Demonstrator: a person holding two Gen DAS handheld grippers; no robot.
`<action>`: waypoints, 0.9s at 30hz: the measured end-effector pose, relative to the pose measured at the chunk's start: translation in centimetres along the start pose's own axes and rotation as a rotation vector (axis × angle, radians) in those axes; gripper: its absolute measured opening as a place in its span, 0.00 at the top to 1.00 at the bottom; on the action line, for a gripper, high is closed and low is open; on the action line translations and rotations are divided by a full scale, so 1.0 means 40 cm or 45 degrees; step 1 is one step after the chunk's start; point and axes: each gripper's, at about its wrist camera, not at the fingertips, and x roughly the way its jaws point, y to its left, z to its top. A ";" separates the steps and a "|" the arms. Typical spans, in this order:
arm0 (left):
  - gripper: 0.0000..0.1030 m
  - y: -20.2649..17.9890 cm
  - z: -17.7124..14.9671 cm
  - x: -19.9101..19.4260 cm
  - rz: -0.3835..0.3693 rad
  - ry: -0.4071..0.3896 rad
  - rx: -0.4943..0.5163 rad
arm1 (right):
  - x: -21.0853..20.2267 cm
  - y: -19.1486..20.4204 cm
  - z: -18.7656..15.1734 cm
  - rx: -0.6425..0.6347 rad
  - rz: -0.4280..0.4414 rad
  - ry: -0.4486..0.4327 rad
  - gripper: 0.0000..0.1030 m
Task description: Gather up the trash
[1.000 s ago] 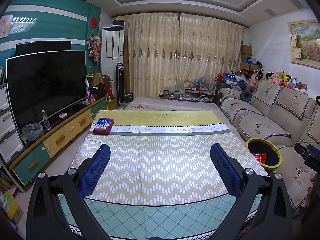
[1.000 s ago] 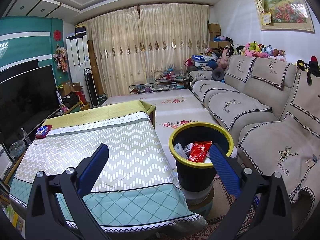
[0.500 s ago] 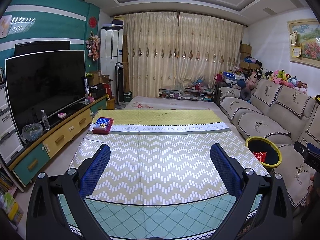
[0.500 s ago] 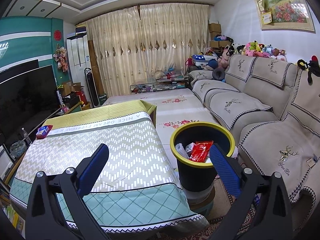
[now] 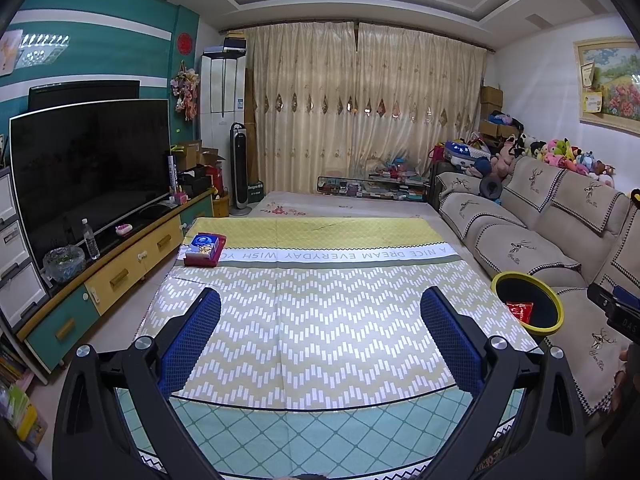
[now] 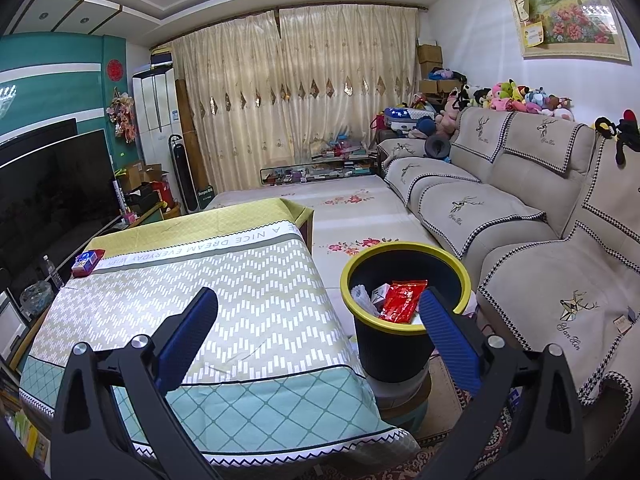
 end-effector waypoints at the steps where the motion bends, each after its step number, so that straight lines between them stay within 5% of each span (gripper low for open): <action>1: 0.05 0.000 0.000 0.000 0.000 0.000 0.000 | 0.000 0.001 0.000 0.000 0.000 0.001 0.07; 27: 0.05 0.001 -0.010 0.039 -0.047 0.053 -0.011 | 0.025 0.003 -0.019 -0.005 0.006 0.019 0.07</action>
